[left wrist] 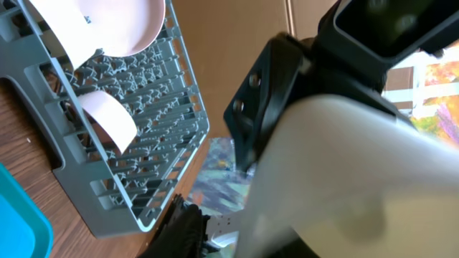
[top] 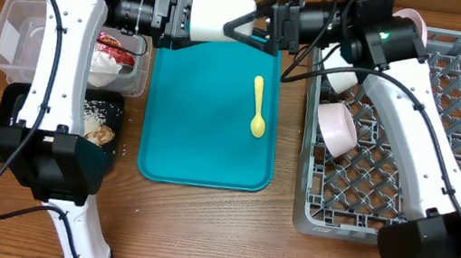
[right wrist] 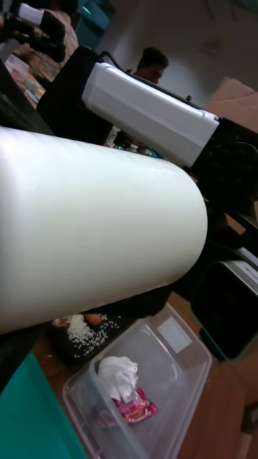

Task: Sort waste into correct bins and load items into the dishwasher
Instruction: 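Carry the cup with right gripper and set it upside down in the rack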

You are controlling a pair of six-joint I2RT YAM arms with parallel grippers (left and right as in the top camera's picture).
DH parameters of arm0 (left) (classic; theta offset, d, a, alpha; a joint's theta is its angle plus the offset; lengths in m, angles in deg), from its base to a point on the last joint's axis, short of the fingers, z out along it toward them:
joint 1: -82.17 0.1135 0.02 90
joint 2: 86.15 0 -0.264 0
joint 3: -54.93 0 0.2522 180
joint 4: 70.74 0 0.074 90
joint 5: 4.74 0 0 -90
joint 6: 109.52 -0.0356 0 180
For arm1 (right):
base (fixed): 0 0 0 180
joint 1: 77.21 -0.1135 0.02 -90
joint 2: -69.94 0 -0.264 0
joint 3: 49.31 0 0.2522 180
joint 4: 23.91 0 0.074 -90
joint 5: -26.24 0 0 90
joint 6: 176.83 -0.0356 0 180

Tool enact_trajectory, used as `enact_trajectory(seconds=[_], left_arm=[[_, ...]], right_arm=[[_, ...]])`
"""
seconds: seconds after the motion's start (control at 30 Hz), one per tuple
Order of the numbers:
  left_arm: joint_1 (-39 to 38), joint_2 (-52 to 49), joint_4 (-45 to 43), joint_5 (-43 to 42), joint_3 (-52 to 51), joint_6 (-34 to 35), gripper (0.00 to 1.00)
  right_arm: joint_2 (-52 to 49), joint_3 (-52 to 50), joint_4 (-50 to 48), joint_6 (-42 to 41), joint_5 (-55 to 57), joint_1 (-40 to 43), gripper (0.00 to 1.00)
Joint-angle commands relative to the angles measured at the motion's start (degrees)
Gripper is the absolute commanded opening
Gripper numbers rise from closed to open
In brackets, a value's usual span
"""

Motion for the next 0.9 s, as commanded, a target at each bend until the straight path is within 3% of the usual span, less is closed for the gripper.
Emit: enact_trajectory(seconds=[0.0,0.37,0.67,0.87], left_arm=[[-0.31,0.33,0.20,0.66,0.90,-1.70,0.31],[-0.31,0.33,0.17,1.29,0.90,-1.70,0.33],[-0.44,0.33,-1.29,13.97,0.90,-0.63,0.33],[-0.85,0.33,-4.50,27.98,0.90,6.19,0.33]], right_arm=[[2.27,0.39,0.09,0.42,-1.25,3.74,0.56],[2.34,0.42,9.77,0.72,2.10,16.87,0.60],[7.19,0.42,33.29,4.68,36.20,22.64,0.64],[12.66,0.42,44.85,-0.22,59.10,22.40,0.66]])
